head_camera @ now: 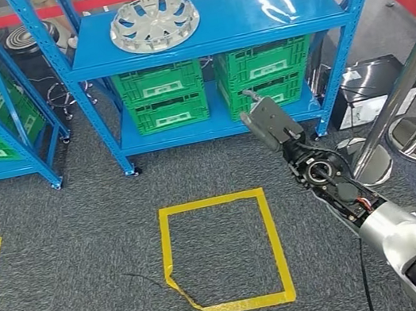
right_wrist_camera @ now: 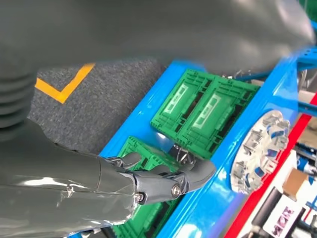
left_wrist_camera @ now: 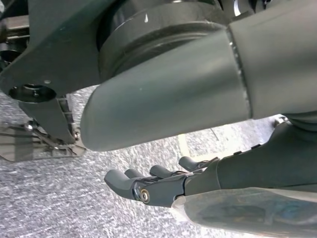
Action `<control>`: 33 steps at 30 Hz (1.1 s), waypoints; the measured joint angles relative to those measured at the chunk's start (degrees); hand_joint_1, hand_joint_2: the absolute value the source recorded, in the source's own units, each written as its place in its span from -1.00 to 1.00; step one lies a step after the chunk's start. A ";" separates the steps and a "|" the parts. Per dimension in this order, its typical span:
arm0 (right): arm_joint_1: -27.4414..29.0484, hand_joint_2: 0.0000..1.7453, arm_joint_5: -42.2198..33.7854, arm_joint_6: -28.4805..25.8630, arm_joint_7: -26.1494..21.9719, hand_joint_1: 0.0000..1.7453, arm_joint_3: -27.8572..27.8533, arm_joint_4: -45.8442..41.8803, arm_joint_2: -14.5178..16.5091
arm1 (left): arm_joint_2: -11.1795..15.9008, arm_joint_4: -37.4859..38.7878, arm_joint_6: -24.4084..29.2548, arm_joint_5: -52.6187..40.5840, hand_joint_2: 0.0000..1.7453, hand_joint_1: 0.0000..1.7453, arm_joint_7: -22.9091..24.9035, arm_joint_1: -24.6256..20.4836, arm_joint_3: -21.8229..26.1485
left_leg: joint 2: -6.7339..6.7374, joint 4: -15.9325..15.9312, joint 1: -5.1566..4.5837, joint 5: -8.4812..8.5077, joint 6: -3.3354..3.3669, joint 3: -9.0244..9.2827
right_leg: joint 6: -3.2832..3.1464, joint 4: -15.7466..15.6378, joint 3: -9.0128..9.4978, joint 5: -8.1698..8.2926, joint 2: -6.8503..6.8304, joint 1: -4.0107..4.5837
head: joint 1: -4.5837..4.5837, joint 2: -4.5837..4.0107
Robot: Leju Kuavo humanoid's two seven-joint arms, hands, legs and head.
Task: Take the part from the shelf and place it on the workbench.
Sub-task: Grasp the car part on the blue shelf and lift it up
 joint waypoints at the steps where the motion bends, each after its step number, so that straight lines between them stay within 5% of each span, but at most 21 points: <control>1: 0.21 -1.00 0.22 0.12 -0.05 -1.00 -0.03 0.00 0.15 | 0.17 0.06 -0.01 0.32 -1.00 -1.00 -0.42 0.13 0.01 | -0.07 0.32 0.42 -0.55 -0.84 0.33 | 0.98 -3.82 1.39 2.31 -0.10 -0.67 | 0.00 0.00; 3: 0.42 -1.00 0.66 0.23 -0.05 -1.00 -0.05 -0.03 0.50 | 0.59 0.25 -0.03 0.73 -1.00 -1.00 -1.05 0.14 0.05 | -0.10 1.30 0.92 -1.68 -2.49 0.54 | 1.33 -9.41 3.29 3.04 -0.21 -1.09 | 0.02 0.00; 5: 0.55 -1.00 0.83 0.28 0.00 -1.00 -0.04 -0.09 0.72 | 0.81 0.38 -0.06 0.80 -1.00 -1.00 -1.29 0.02 0.08 | -0.06 1.84 0.95 -2.31 -3.34 0.36 | 0.29 -10.28 3.58 1.04 -0.26 -0.81 | 0.01 0.00; 12: 0.78 -1.00 0.83 0.28 0.10 -1.00 -0.05 -0.18 0.81 | 1.00 0.43 -0.07 0.76 -1.00 -1.00 -1.29 0.00 0.10 | -0.05 1.73 0.84 -2.52 -3.60 0.30 | -0.46 -9.79 4.01 1.33 -0.21 -0.78 | -0.07 0.00; 14: 1.12 -1.00 0.81 0.06 0.18 -1.00 -0.22 -0.45 1.07 | 1.01 0.45 -0.11 0.43 -1.00 -1.00 -1.07 -0.08 0.09 | 0.00 2.23 1.01 -2.50 -3.98 0.61 | -1.51 -9.50 4.27 1.19 0.01 -0.65 | -0.25 0.00; 15: 1.29 -1.00 0.79 -0.28 0.36 -1.00 -0.46 -0.92 1.22 | 0.98 0.46 -0.23 0.06 -1.00 -1.00 -0.71 -0.18 0.09 | 0.18 5.51 1.06 -1.62 -4.03 -1.13 | -2.26 -9.62 5.11 0.67 0.21 -0.50 | -0.44 0.00; 16: 2.04 -1.00 0.76 -0.62 0.65 -1.00 -0.72 -1.61 1.35 | 0.95 0.47 -0.39 -0.36 -1.00 -1.00 -0.25 -0.16 0.08 | 0.35 10.16 0.78 -2.58 -3.89 -5.17 | -3.18 -10.40 7.28 -0.44 0.47 -0.13 | -0.63 0.00; 17: 2.81 -1.00 0.76 -0.96 1.15 -1.00 -0.94 -2.39 1.41 | 1.00 0.49 -0.54 -0.71 -1.00 -1.00 0.27 0.01 0.08 | 0.45 12.00 -0.12 -2.39 -2.73 -9.58 | -3.84 -11.81 10.64 -1.86 0.81 0.41 | -0.80 0.00; 18: 3.82 -1.00 0.81 -1.25 1.72 -1.00 -1.09 -3.13 1.43 | 1.21 0.56 -0.63 -0.97 -1.00 -1.00 0.74 0.28 0.07 | 0.41 12.04 -1.40 -0.04 -1.01 -13.64 | -4.42 -13.56 13.81 -3.44 1.02 0.88 | -0.91 0.00; 19: 4.88 -1.00 0.89 -1.37 2.21 -1.00 -1.15 -3.56 1.39 | 1.46 0.68 -0.61 -1.07 -1.00 -1.00 1.04 0.69 0.07 | 0.04 8.22 -2.90 3.18 0.74 -15.83 | -4.67 -15.15 16.89 -4.86 1.35 1.41 | -0.93 0.00; 20: 5.45 -1.00 0.98 -1.48 2.68 -1.00 -1.19 -3.86 1.37 | 1.81 0.82 -0.56 -1.13 -1.00 -1.00 1.24 1.01 0.06 | -0.51 2.63 -4.25 8.06 2.38 -15.49 | -4.67 -16.38 18.94 -5.96 1.66 1.80 | -1.01 0.00; 21: 5.95 -1.00 1.08 -1.49 2.94 -1.00 -1.24 -4.15 1.39 | 1.98 0.95 -0.49 -1.16 -1.00 -1.00 1.35 1.20 0.05 | -1.21 -0.27 -4.97 11.93 3.16 -14.77 | -4.64 -17.27 20.22 -6.65 1.90 2.16 | -1.12 0.00; 22: 6.14 -1.00 1.19 -1.50 3.08 -1.00 -1.33 -4.53 1.42 | 2.03 1.04 -0.39 -1.17 -1.00 -1.00 1.42 1.36 0.05 | -1.78 -1.62 -5.20 13.76 3.09 -14.05 | -4.72 -17.91 21.63 -7.39 2.13 2.73 | -1.15 0.00; 24: 5.51 -1.00 1.38 -1.60 3.18 -1.00 -1.71 -5.46 1.48 | 1.75 1.07 -0.21 -1.19 -1.00 -1.00 1.41 1.04 0.04 | -2.17 -1.10 -4.61 13.27 2.31 -12.73 | -5.01 -18.82 24.02 -9.02 1.96 3.50 | -1.24 -0.01; 26: 4.51 -1.00 1.49 -1.83 3.21 -1.00 -2.16 -6.14 1.40 | 1.44 1.06 -0.13 -1.21 -1.00 -1.00 1.10 0.34 0.04 | -1.82 -0.06 -4.12 11.69 1.93 -11.81 | -4.41 -14.72 22.73 -11.50 1.00 3.55 | -1.15 -0.01; 29: 5.03 -1.00 1.45 -1.60 3.05 -1.00 -2.31 -6.43 1.36 | 1.26 1.07 0.20 -1.27 -1.00 -1.00 -0.33 -0.20 0.04 | -1.24 0.10 -4.11 9.43 2.40 -9.91 | -3.32 0.22 12.83 -15.41 0.09 3.24 | -0.94 0.00; 31: 5.51 -1.00 1.30 -1.21 2.63 -1.00 -2.33 -6.33 1.35 | 1.20 1.07 0.66 -1.26 -1.00 -1.00 -1.41 -0.33 0.04 | -1.04 0.26 -4.13 8.07 2.47 -8.39 | -3.32 3.08 8.30 -13.11 0.05 3.16 | -0.92 0.00; 33: 5.42 -1.00 1.20 -0.82 1.96 -1.00 -2.38 -6.15 1.35 | 1.20 1.07 1.03 -1.17 -1.00 -1.00 -1.86 -0.49 0.04 | -0.99 0.52 -4.21 6.83 2.51 -6.93 | -3.70 -3.18 7.77 -6.16 -0.01 3.20 | -0.91 0.00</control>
